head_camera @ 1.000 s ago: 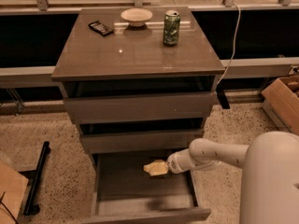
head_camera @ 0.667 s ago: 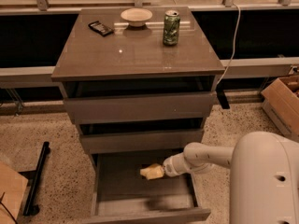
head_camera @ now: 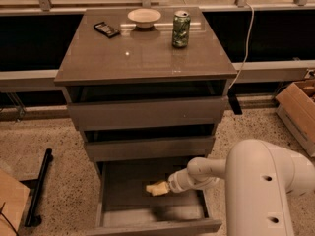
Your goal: Place sponge into bottom drawer
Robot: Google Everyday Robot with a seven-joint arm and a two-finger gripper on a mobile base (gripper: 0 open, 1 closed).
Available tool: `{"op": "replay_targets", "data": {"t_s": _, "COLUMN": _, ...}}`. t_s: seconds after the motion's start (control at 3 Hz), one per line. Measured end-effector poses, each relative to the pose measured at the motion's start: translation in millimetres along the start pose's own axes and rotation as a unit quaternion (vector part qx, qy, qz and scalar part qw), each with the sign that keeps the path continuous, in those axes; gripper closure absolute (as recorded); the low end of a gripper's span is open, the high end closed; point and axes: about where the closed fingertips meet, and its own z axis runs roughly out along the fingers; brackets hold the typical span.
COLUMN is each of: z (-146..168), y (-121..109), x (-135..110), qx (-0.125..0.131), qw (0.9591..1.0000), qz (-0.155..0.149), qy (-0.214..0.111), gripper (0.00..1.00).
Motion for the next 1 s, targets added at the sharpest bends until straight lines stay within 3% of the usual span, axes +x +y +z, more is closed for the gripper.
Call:
{"op": "replay_targets", "data": {"t_s": 0.67, "z": 35.2, "y": -15.2, "x": 20.4, "qx": 0.005, "qw": 0.9996, "qz": 0.028, "qy": 0.005, "gripper": 1.0}}
{"op": "replay_targets", "data": {"t_s": 1.0, "z": 55.2, "y": -26.7, "x": 30.4, "qx": 0.005, "qw": 0.9989, "qz": 0.047, "qy": 0.005, "gripper": 0.85}}
